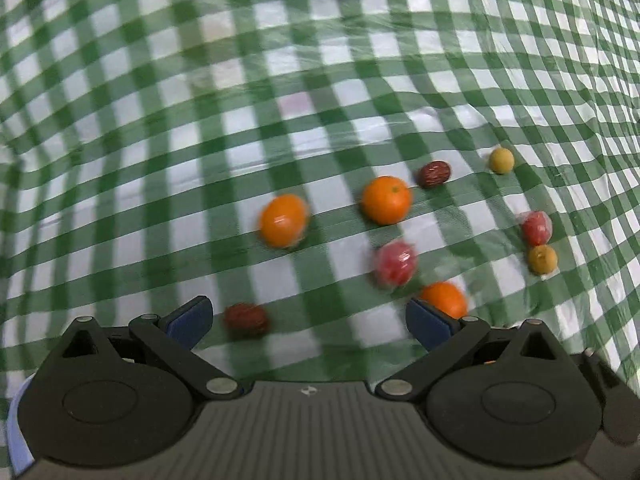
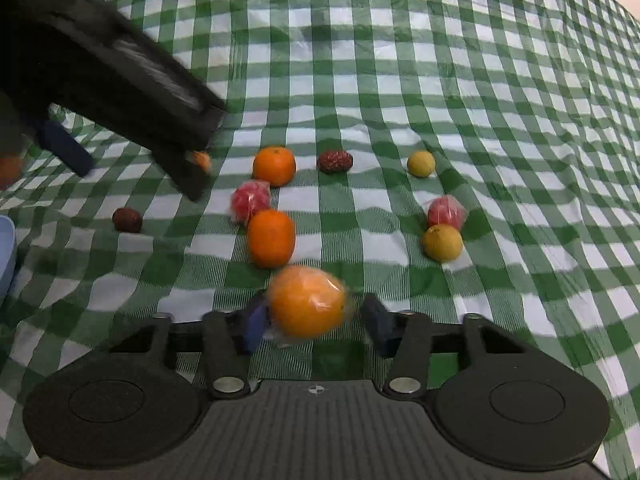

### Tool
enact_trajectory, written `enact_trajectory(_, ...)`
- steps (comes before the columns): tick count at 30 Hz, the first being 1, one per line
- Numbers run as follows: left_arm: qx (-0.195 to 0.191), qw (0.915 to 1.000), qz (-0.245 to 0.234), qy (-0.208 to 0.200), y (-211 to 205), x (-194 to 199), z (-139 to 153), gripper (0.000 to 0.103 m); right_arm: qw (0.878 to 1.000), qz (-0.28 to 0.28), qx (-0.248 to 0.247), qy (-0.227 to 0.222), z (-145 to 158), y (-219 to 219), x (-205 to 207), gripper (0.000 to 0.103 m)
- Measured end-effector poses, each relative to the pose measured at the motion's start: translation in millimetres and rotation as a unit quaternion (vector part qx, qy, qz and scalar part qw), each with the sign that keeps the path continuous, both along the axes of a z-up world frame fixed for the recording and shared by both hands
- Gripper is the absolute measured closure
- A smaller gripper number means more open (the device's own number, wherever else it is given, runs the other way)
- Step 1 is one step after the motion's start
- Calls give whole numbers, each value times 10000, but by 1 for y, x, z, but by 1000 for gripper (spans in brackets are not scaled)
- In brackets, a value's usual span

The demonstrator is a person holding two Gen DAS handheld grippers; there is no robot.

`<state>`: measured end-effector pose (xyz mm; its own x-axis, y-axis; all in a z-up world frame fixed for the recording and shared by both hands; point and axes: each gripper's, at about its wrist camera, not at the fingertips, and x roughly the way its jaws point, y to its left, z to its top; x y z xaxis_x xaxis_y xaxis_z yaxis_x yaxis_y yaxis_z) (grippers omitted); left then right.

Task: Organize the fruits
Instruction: 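Grasp a red fruit with the left tool while the right tool grasps an orange, then carry the red fruit and the orange in both tools over the blue plate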

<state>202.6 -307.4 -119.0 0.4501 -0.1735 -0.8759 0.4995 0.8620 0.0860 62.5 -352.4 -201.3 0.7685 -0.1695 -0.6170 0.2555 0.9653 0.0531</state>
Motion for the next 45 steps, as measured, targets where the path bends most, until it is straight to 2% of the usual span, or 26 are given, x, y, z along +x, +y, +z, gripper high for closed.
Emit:
enact_trajectory(3,-35,10000,-32,35,-17,6,-7,1,10000,-5,-15,-58,0,-4,-1,63)
enact_trajectory(5,-75,9999,-100,85,-27,9,-11,8,9994,-258,-225,-84,2,-8,-5,63)
enact_trajectory(9,-98,9997,-213,47,-45,16,-15,10,9976,-670,-129,-155,5,-26,-10,63)
enact_trajectory(10,-86,9997,-225,98,-48,18,-18,17,9973,-715,-99,-153,5,-28,-11,63)
enact_trajectory(11,-35,9995,-216,214,-51,22,-24,35,9970,-747,-82,-161,5,-29,-13,63)
enact_trajectory(12,39,9992,-170,347,-53,26,-30,46,9969,-761,-93,-185,5,-29,-15,63)
enact_trajectory(13,57,9985,-125,527,-53,30,-36,56,9968,-764,-109,-218,5,-31,-12,63)
enact_trajectory(15,-82,9986,15,514,-49,31,-34,72,9963,-774,-219,-305,11,-27,-17,63)
enact_trajectory(17,-84,9991,7,407,-44,27,-27,72,9957,-786,-306,-382,10,-28,-17,63)
enact_trajectory(18,-77,9994,32,323,-39,23,-22,72,9957,-779,-304,-391,15,-34,-3,63)
enact_trajectory(21,-172,9995,118,224,-15,7,0,72,9957,-763,-311,-423,18,-31,-5,63)
enact_trajectory(25,-255,9988,378,177,40,-22,33,72,9959,-684,-431,-415,27,-23,-10,63)
enact_trajectory(30,-202,9958,872,193,130,-68,70,72,9966,-588,-375,-447,66,-3,-38,63)
enact_trajectory(33,-135,9935,1133,55,178,-96,88,72,9976,-305,-236,-575,96,13,-63,63)
enact_trajectory(37,-254,9892,1444,44,231,-132,107,72,9979,293,47,-578,131,53,-102,63)
enact_trajectory(45,-519,9833,1742,30,296,-201,121,72,9894,1248,629,-393,170,138,-151,63)
